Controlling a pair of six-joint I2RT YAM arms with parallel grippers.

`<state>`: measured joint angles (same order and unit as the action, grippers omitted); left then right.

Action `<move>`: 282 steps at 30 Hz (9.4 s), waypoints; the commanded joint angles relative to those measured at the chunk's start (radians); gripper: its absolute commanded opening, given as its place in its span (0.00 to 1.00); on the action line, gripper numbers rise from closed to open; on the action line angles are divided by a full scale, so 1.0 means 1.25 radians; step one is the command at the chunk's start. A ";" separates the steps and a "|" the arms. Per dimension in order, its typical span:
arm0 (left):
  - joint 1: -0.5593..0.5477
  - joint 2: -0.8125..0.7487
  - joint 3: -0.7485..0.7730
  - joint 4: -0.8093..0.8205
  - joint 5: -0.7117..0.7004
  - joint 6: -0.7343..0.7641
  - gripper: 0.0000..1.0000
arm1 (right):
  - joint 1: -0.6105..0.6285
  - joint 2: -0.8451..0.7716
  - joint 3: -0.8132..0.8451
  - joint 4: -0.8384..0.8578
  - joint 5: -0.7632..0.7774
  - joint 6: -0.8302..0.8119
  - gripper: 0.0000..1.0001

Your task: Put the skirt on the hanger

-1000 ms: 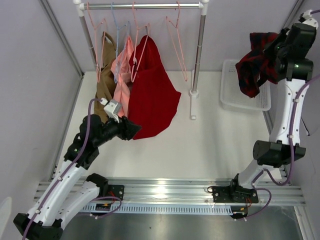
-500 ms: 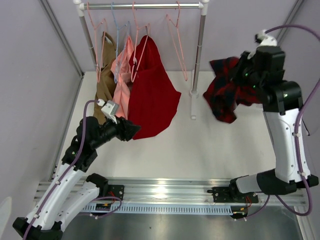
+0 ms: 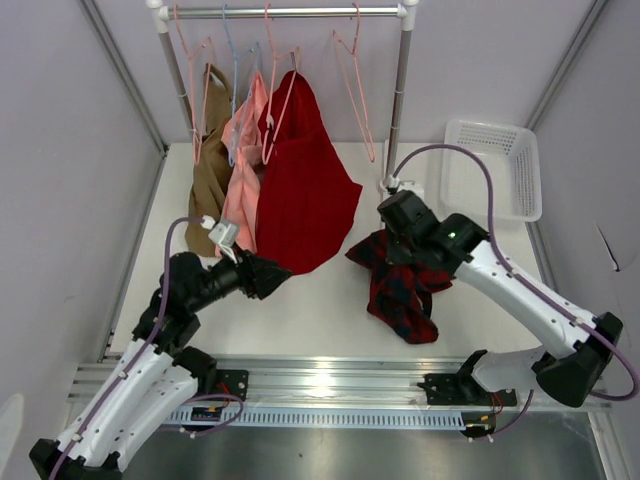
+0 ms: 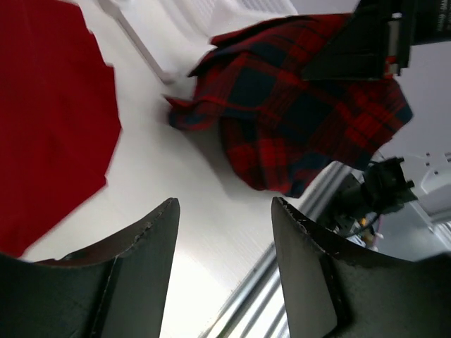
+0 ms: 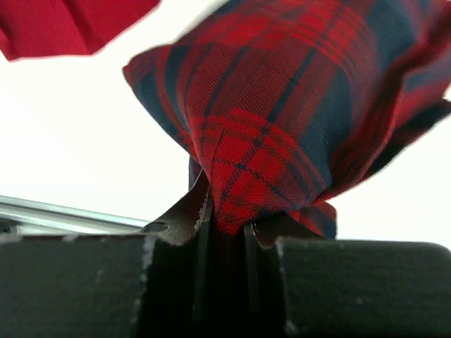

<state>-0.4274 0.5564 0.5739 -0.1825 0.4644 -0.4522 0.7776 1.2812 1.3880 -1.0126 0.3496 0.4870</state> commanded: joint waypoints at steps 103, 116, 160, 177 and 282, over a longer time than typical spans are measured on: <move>-0.348 0.450 0.049 0.000 -0.624 -0.134 0.00 | 0.248 -0.213 -0.761 0.450 -0.078 0.499 0.54; -0.348 0.409 0.078 -0.045 -0.605 -0.101 0.00 | 0.252 -0.282 -0.714 0.359 0.039 0.506 0.00; -0.234 0.300 0.517 -0.285 -0.472 -0.023 0.00 | -0.206 -0.176 0.184 0.119 -0.124 -0.117 0.00; -0.151 0.446 -0.102 0.199 -0.283 -0.214 0.00 | -0.380 -0.193 -0.607 0.567 -0.545 0.022 0.00; -0.207 1.263 1.476 0.234 -0.899 0.435 0.00 | -0.367 -0.175 -0.584 0.571 -0.575 -0.034 0.00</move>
<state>-0.6949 2.1887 2.3604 0.0883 -0.6842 0.0799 0.3229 1.0603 0.6521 -0.3435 -0.3492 0.4625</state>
